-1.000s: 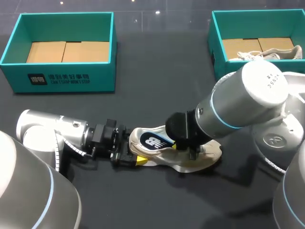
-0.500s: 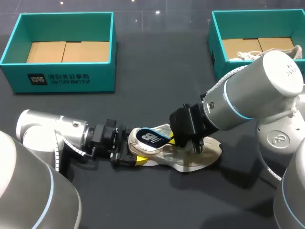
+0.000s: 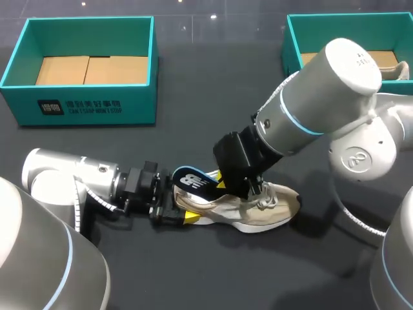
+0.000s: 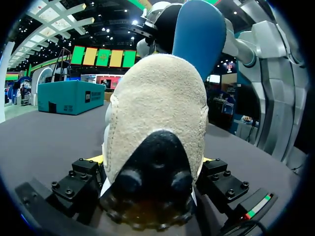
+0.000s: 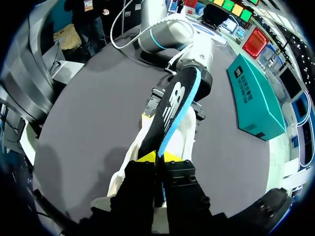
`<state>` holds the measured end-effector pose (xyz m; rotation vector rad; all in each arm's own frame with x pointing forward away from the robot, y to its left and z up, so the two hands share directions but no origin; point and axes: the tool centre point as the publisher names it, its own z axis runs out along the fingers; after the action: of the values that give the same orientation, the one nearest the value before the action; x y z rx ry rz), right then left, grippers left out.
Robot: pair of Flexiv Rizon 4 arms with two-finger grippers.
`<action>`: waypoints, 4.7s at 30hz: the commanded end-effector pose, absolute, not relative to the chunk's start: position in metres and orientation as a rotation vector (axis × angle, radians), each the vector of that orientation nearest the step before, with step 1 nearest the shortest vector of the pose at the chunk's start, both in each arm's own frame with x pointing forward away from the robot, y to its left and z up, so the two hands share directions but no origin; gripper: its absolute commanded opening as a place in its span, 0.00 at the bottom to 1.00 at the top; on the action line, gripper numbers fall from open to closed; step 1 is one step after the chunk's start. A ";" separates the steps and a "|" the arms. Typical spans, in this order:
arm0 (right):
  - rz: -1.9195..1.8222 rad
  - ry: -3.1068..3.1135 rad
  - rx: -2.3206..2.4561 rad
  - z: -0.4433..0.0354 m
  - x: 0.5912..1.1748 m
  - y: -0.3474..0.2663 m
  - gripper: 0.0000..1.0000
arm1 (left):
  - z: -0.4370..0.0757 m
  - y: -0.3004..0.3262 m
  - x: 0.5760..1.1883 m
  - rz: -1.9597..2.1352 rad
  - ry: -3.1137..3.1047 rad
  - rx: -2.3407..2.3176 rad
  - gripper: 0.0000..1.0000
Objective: Take the shoe out of the shoebox, open the shoe tongue, remove and reinsert the insole, then place the shoe into the shoebox
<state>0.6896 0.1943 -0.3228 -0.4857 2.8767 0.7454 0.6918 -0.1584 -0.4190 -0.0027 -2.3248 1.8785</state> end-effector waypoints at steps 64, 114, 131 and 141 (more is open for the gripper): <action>0.733 3.344 -0.126 -0.291 0.704 0.228 1.00 | -0.420 -0.158 0.693 1.877 -2.325 -0.002 0.00; 1.232 3.334 0.334 -0.320 0.677 0.232 0.49 | -0.420 -0.158 0.693 1.877 -2.325 -0.002 0.00; 1.246 3.294 0.234 -0.330 0.688 0.234 0.50 | -0.420 -0.158 0.693 1.877 -2.325 -0.002 0.00; 1.193 3.279 0.177 -0.329 0.689 0.236 0.49 | -0.420 -0.158 0.693 1.877 -2.325 -0.002 0.00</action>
<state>0.6900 0.2327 -0.3307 0.1749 3.2789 1.2112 0.6920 -0.1585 -0.4190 -0.0026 -2.3247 1.8786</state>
